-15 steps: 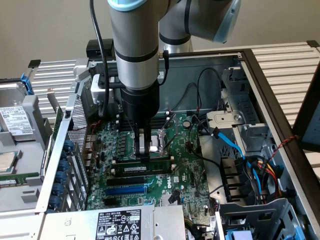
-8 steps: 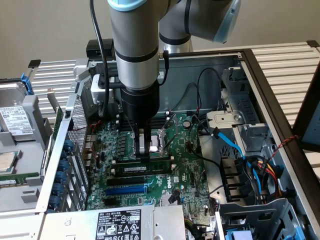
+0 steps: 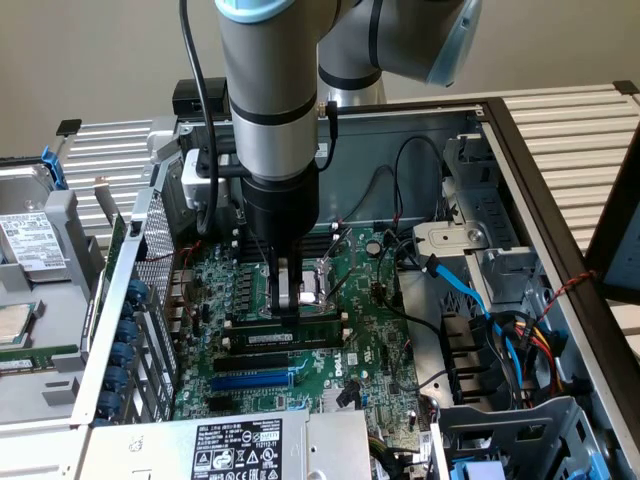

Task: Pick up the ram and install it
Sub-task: 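Press down the ram until it locks into place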

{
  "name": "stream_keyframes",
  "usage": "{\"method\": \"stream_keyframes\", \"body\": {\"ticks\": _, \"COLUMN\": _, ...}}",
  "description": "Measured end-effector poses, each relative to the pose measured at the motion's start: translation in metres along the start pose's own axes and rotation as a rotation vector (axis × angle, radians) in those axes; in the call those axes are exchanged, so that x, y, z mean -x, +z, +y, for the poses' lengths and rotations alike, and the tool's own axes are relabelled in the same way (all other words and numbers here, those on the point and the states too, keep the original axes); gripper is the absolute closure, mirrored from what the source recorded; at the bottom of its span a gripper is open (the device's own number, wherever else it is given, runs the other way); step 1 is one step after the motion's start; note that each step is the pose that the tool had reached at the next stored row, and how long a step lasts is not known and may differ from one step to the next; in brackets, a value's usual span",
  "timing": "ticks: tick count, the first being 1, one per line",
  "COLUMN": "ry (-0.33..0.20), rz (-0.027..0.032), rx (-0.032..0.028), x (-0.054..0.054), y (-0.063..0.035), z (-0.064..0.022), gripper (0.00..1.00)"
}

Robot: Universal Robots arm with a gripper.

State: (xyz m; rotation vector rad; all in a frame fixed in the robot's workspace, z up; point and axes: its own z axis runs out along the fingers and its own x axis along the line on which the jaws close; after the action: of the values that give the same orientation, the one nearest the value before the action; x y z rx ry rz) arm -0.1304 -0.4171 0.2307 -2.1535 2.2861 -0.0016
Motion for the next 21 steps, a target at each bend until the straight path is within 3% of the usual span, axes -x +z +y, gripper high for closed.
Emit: {"method": "stream_keyframes", "body": {"ticks": 21, "ry": 0.000, "rz": 0.0001, "rx": 0.0000, "x": -0.0008, "y": 0.0000, "z": 0.0000, "gripper": 0.89}}
